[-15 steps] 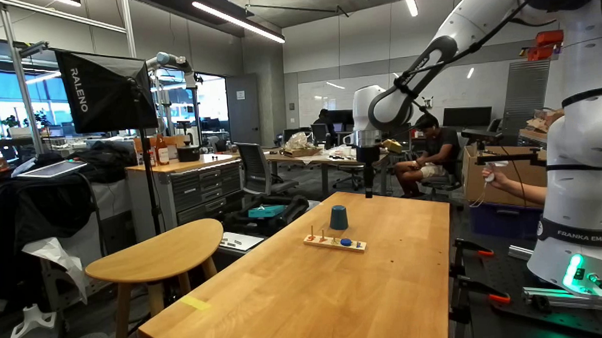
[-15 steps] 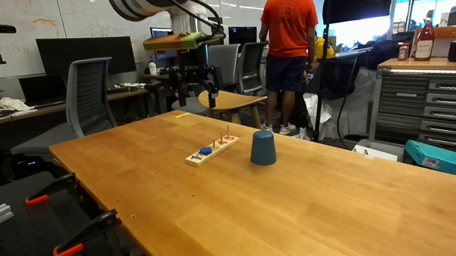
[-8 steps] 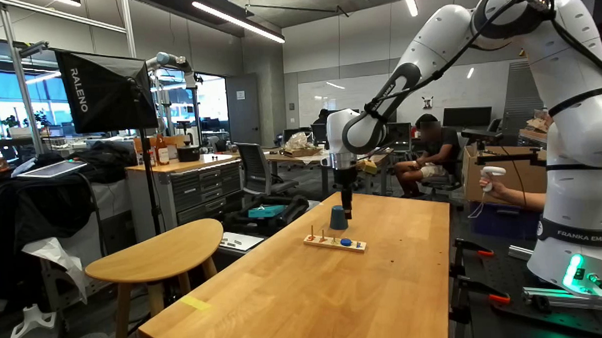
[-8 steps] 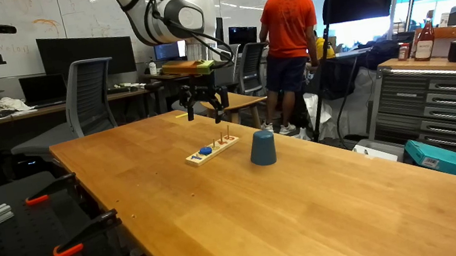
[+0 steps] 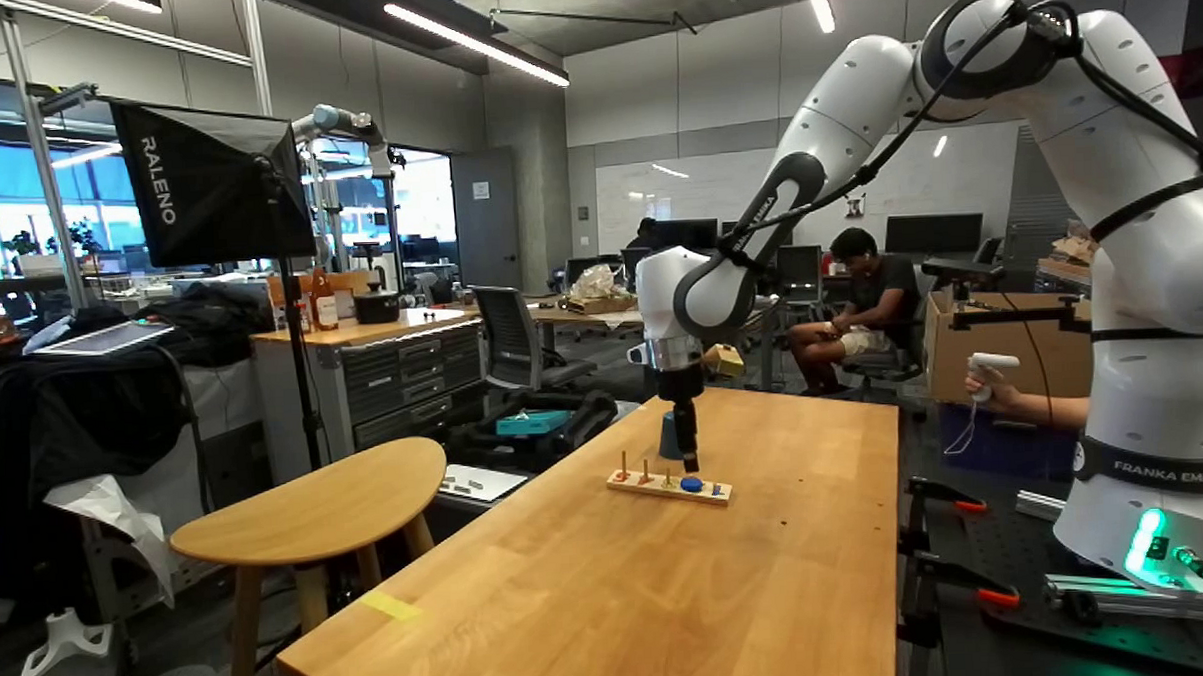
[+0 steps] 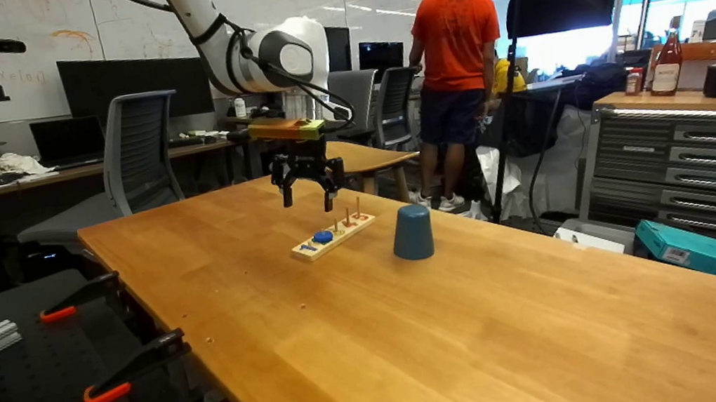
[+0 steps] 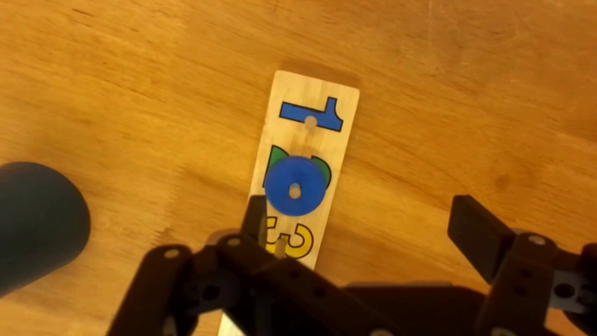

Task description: Remove the blue ring from the wooden stand

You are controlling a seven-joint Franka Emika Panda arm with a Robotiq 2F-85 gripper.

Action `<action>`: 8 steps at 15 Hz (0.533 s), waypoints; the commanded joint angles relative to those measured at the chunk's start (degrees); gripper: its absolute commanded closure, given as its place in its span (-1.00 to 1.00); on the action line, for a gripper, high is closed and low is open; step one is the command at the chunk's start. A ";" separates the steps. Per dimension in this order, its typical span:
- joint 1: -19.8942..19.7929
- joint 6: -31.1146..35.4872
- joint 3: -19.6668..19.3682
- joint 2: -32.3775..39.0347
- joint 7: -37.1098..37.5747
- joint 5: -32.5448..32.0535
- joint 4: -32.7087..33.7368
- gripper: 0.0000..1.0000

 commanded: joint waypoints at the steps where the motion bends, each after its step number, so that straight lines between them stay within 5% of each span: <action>1: 1.67 1.59 -1.14 2.32 4.05 -4.04 0.97 -1.00; 8: 2.55 3.09 -2.65 5.80 8.69 -8.62 1.98 -1.00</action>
